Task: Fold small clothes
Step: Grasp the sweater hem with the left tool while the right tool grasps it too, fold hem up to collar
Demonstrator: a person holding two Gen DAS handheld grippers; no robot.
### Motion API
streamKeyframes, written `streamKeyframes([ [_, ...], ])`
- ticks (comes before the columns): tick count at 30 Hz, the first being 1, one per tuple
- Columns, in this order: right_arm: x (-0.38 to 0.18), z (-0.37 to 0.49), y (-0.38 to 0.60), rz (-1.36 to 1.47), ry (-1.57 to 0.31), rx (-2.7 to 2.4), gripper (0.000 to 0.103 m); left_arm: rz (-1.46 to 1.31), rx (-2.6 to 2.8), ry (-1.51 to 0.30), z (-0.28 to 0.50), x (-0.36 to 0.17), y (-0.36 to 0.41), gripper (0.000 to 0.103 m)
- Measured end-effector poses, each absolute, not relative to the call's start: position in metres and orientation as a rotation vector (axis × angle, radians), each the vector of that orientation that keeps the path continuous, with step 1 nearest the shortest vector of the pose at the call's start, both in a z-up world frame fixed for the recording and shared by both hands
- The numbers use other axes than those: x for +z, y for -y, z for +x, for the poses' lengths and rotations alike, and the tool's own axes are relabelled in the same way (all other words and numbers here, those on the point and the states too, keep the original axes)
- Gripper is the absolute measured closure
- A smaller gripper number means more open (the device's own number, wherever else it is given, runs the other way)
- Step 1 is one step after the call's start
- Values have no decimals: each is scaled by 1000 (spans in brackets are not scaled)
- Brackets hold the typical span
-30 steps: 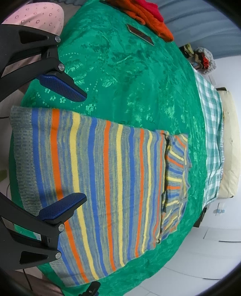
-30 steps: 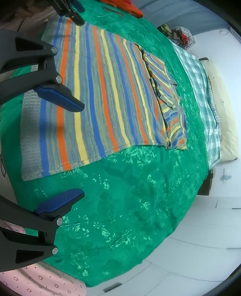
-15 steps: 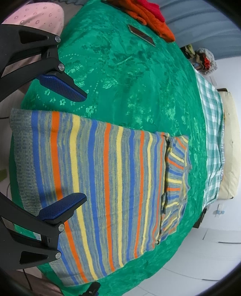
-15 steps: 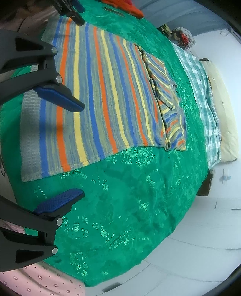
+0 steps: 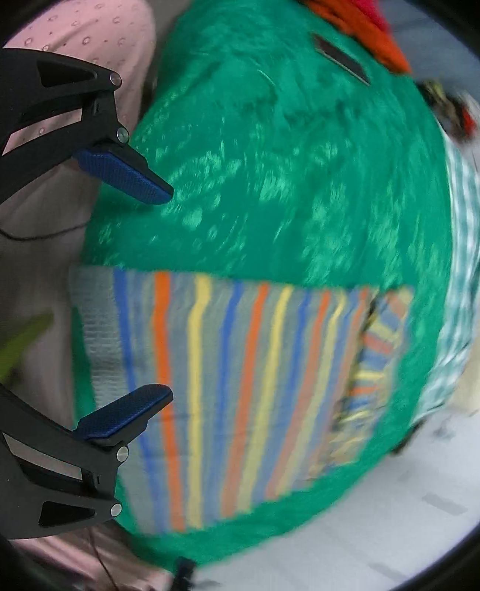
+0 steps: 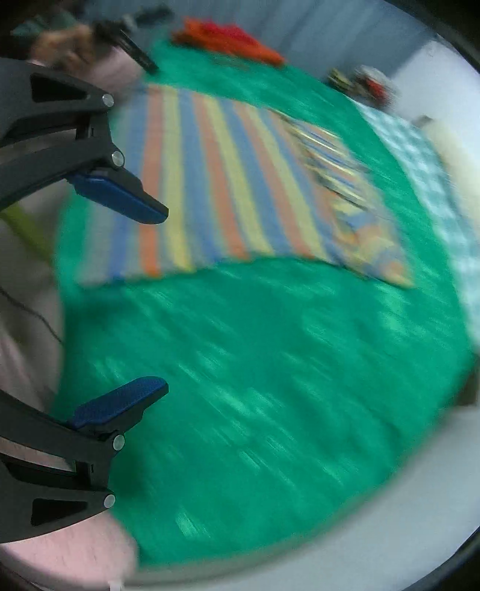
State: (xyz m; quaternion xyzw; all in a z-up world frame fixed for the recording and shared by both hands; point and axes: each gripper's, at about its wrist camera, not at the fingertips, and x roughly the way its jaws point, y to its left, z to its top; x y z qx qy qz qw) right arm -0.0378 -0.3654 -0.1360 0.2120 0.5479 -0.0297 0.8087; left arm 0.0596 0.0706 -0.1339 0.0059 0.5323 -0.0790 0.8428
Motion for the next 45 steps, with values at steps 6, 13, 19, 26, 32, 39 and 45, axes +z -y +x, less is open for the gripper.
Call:
streamKeyframes([
  [6, -198, -20, 318, 480, -1361, 146, 58, 152, -113, -1343, 63, -176, -51, 89],
  [13, -173, -9, 320, 583, -1319, 226, 97, -143, -243, -1406, 86, -138, -77, 99],
  [19, -126, 69, 359, 672, -1063, 174, 97, -325, -304, -1213, 199, -84, -82, 99],
  [26, -113, 216, 397, 644, -944, 92, 97, -359, -242, -1130, 352, -87, -54, 99],
  [32, -149, 316, 435, 724, -1017, 80, 97, -327, -192, -1212, 429, -126, -51, 98],
  [39, -178, 347, 489, 854, -850, -62, 48, -480, -50, -1122, 504, -131, -71, 45],
  [45, -133, 311, 458, 534, -815, -47, 47, -256, -147, -994, 443, -95, -64, 45],
])
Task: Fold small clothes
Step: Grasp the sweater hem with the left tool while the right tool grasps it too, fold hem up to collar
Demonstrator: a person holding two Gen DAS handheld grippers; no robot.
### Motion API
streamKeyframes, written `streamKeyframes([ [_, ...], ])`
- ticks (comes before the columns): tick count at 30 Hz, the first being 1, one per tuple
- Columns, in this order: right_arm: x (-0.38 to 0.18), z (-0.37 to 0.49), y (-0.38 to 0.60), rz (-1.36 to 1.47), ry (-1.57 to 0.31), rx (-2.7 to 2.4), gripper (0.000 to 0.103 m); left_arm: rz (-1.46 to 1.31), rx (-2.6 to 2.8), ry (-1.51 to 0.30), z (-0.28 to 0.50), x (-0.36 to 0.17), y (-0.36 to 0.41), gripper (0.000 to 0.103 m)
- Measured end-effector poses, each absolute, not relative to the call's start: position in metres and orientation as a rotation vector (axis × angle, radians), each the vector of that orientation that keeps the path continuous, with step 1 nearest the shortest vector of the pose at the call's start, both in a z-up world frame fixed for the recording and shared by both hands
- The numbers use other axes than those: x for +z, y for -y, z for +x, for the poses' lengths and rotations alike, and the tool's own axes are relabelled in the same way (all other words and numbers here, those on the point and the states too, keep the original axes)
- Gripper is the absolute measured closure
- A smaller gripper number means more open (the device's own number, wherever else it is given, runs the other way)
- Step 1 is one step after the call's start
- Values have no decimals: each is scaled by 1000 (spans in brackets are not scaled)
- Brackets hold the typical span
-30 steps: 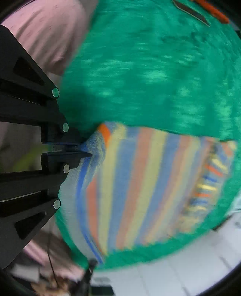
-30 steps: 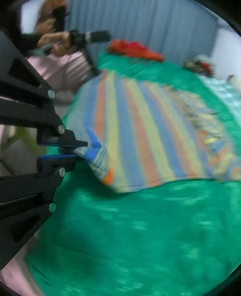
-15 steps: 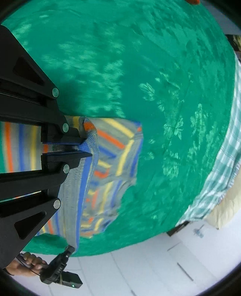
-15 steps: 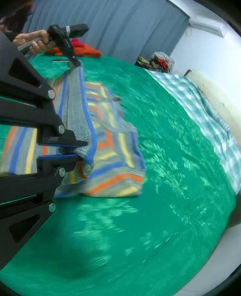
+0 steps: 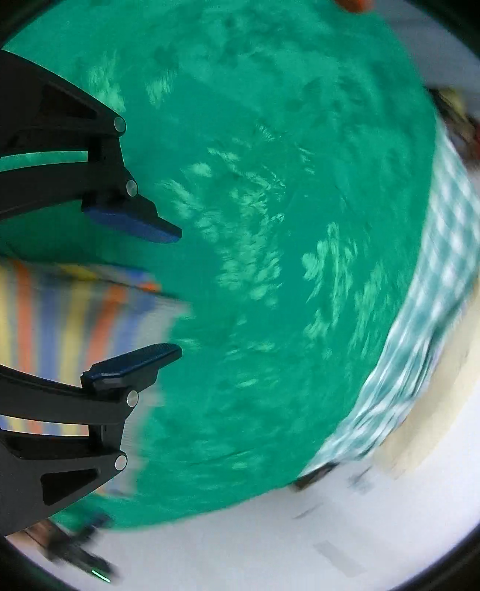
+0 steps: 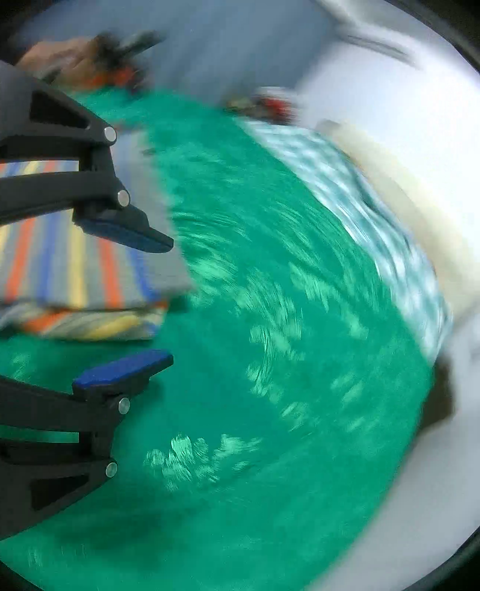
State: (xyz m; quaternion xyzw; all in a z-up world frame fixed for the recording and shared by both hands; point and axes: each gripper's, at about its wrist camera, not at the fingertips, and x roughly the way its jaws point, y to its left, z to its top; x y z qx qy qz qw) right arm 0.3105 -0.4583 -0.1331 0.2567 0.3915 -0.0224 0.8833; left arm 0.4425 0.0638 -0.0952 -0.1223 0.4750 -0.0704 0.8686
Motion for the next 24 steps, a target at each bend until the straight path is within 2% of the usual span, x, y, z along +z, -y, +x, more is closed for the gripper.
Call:
streamKeyframes([
  [1, -126, 303, 445, 450, -832, -22, 47, -192, -189, -979, 422, -95, -52, 45],
  [3, -116, 277, 402, 296, -869, 99, 47, -102, -290, -959, 386, -99, -28, 38],
  [5, -117, 256, 364, 198, -906, 232, 47, 30, -396, -961, 334, -121, -1, 38],
  [7, -137, 236, 327, 91, -972, 349, 50, 182, -406, -1070, 300, -162, 12, 59],
  [8, -153, 226, 320, 42, -1021, 339, 50, 226, -378, -1131, 294, -180, 8, 83],
  [9, -182, 214, 322, -17, -1129, 272, 62, 227, -355, -1137, 286, -187, -4, 85],
  [10, -191, 203, 330, -11, -1148, 247, 66, 198, -335, -1122, 279, -183, -20, 85],
  [11, -190, 189, 341, 9, -1120, 219, 66, 167, -285, -1127, 272, -174, -40, 88],
  [13, -178, 169, 358, 52, -1128, 126, 59, 80, -248, -1091, 262, -150, -69, 76],
  [15, -157, 159, 363, 97, -1063, 105, 55, 14, -247, -1042, 260, -136, -81, 25],
  [16, -150, 160, 362, 113, -1034, 113, 45, -36, -243, -1020, 262, -134, -85, 17],
  [17, -147, 163, 364, 162, -1007, 127, 41, -68, -244, -1022, 266, -136, -85, 12],
  [18, -152, 169, 365, 210, -1002, 128, 37, -97, -250, -1047, 272, -143, -83, 13],
  [19, -157, 174, 368, 266, -1011, 126, 37, -138, -252, -1100, 279, -159, -77, 15],
  [20, -173, 180, 370, 346, -1040, 113, 37, -159, -254, -1133, 283, -170, -72, 23],
  [21, -185, 182, 371, 398, -1061, 109, 37, -179, -259, -1174, 288, -181, -64, 40],
  [23, -200, 182, 364, 435, -1046, 86, 36, -175, -231, -1210, 285, -194, -51, 52],
  [24, -200, 181, 359, 419, -1027, 88, 45, -181, -217, -1191, 283, -194, -48, 85],
])
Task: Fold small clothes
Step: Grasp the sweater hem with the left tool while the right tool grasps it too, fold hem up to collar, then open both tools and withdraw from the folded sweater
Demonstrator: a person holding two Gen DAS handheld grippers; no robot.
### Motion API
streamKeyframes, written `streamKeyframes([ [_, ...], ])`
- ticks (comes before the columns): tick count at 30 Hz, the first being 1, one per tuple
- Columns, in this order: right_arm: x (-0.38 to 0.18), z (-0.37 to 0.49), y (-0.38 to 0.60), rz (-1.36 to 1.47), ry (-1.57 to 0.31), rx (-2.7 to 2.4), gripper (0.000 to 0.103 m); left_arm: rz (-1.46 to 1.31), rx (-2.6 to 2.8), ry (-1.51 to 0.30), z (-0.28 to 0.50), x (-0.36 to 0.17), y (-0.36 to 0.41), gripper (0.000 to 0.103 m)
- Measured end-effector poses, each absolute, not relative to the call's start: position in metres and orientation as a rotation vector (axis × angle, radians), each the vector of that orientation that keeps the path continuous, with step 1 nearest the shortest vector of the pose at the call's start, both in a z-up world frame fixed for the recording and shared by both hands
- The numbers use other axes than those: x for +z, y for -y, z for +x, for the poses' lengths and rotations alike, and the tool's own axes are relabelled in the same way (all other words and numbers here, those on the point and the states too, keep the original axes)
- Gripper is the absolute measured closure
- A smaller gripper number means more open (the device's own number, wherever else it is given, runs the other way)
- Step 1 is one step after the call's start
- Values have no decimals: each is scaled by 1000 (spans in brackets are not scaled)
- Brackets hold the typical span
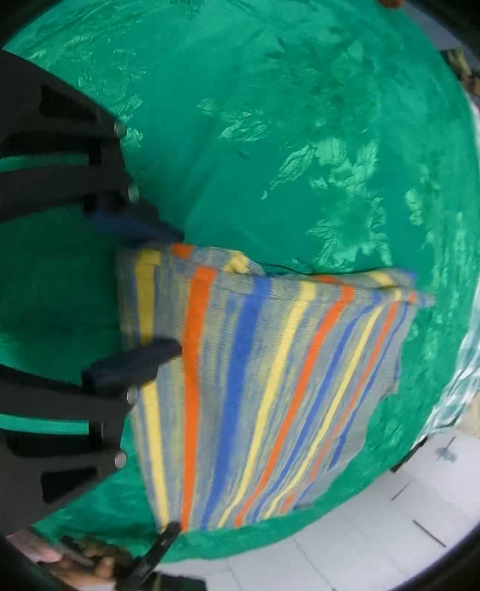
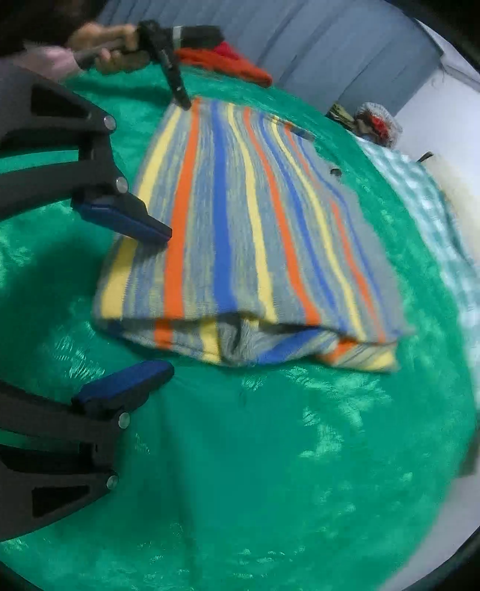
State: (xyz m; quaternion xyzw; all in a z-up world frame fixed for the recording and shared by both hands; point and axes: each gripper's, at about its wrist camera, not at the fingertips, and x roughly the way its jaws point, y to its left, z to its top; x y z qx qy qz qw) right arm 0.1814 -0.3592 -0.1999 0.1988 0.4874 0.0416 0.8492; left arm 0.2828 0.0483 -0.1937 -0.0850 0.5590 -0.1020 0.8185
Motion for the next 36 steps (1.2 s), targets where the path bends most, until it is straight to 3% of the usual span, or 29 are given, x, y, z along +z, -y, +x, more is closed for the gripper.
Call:
streamKeyframes([
  [1, -200, 179, 357, 434, -1018, 107, 83, -203, -219, -1198, 285, -195, -49, 97],
  [2, -203, 186, 362, 476, -1024, 129, 97, -264, -213, -1213, 287, -196, -54, 98],
  [13, -144, 168, 356, 430, -1125, 225, 97, -208, -318, -1303, 254, -153, -82, 98],
  [17, -193, 162, 348, 410, -1245, 189, 96, -189, -304, -1391, 250, -194, -81, 91],
  [18, -200, 160, 347, 405, -1254, 181, 95, -199, -299, -1373, 248, -191, -83, 87],
  [19, -201, 158, 347, 403, -1241, 176, 85, -206, -287, -1361, 247, -188, -85, 83],
  [20, -195, 154, 348, 398, -1218, 164, 77, -204, -252, -1329, 242, -178, -91, 71],
  [21, -186, 147, 349, 377, -1198, 136, 57, -189, -225, -1299, 236, -171, -94, 57],
  [22, -179, 142, 350, 357, -1174, 115, 40, -161, -186, -1240, 228, -160, -98, 50],
  [24, -156, 119, 350, 294, -1073, 49, 34, -147, -126, -1161, 214, -147, -101, 28],
  [27, -142, 91, 342, 221, -959, -38, 33, -181, -2, -1036, 176, -138, -98, 8],
  [31, -150, 49, 319, 196, -840, -160, 13, -169, 36, -972, 139, -167, -76, 7],
  [36, -180, 40, 296, 125, -945, -218, 10, 87, -178, -991, 132, -183, -19, 13],
])
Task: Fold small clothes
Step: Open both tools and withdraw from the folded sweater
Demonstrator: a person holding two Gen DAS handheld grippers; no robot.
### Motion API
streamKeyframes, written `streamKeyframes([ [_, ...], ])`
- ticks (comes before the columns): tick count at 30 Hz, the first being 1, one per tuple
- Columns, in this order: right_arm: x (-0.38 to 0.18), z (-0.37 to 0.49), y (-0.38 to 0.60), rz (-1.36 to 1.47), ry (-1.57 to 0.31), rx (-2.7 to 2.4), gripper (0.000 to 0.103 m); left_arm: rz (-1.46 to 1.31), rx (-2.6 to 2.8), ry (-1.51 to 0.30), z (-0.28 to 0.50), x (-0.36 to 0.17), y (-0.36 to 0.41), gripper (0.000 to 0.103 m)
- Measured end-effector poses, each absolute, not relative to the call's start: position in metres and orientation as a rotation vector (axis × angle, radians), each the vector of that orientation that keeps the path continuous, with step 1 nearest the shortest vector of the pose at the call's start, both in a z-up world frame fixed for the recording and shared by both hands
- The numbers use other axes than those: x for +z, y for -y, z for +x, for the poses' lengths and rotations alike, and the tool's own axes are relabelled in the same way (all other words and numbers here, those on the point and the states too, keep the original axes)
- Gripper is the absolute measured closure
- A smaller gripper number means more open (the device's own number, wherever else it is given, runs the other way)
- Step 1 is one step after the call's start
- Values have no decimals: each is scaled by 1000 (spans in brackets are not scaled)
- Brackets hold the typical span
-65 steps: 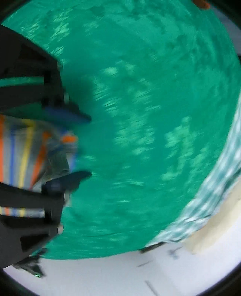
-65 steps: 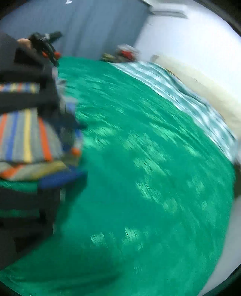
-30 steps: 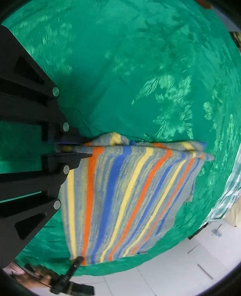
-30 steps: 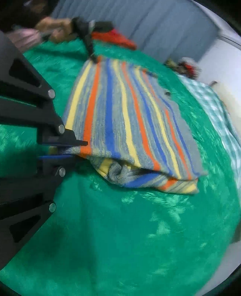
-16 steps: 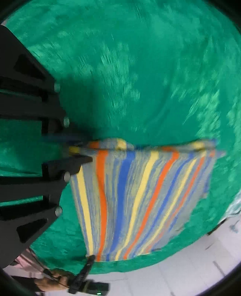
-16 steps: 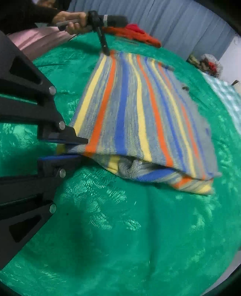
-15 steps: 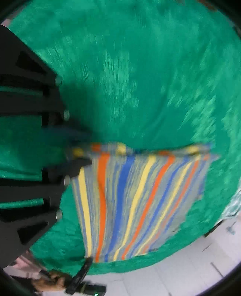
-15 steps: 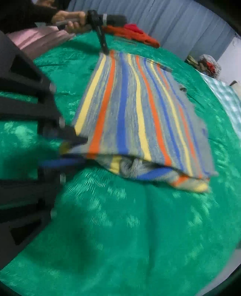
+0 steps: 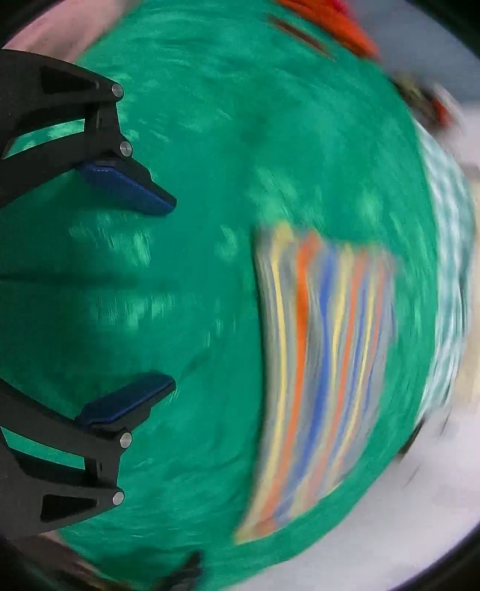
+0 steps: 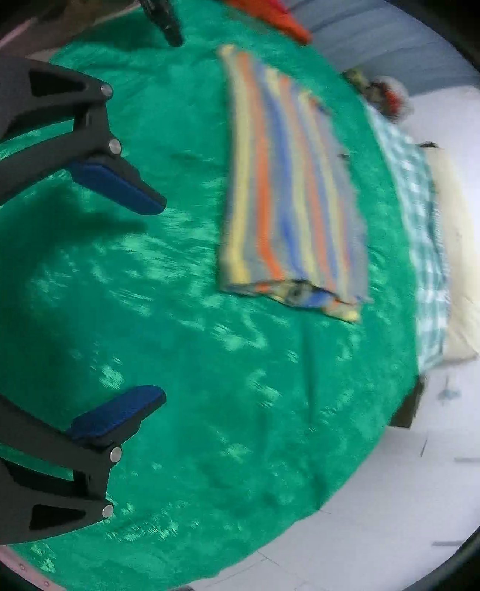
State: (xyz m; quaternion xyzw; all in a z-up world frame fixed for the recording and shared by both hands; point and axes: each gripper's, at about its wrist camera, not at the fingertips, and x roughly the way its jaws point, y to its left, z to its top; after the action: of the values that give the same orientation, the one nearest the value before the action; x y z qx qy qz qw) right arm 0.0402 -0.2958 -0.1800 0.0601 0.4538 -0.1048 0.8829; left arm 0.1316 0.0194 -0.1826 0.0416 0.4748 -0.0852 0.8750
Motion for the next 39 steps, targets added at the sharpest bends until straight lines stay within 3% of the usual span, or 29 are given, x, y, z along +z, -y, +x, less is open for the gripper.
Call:
streamKeyframes([
  [4, -178, 42, 292, 77, -937, -244, 10, 272, -175, -939, 127, -189, 0, 6],
  [8, -193, 41, 288, 60, -966, -253, 9, 191, -165, -1037, 139, -208, -7, 0],
  [10, -206, 42, 288, 93, -991, -263, 0, 135, -168, -1070, 142, -210, -20, 0],
  [39, -217, 43, 289, 74, -990, -276, 0, 187, -168, -1081, 136, -214, -11, 0],
])
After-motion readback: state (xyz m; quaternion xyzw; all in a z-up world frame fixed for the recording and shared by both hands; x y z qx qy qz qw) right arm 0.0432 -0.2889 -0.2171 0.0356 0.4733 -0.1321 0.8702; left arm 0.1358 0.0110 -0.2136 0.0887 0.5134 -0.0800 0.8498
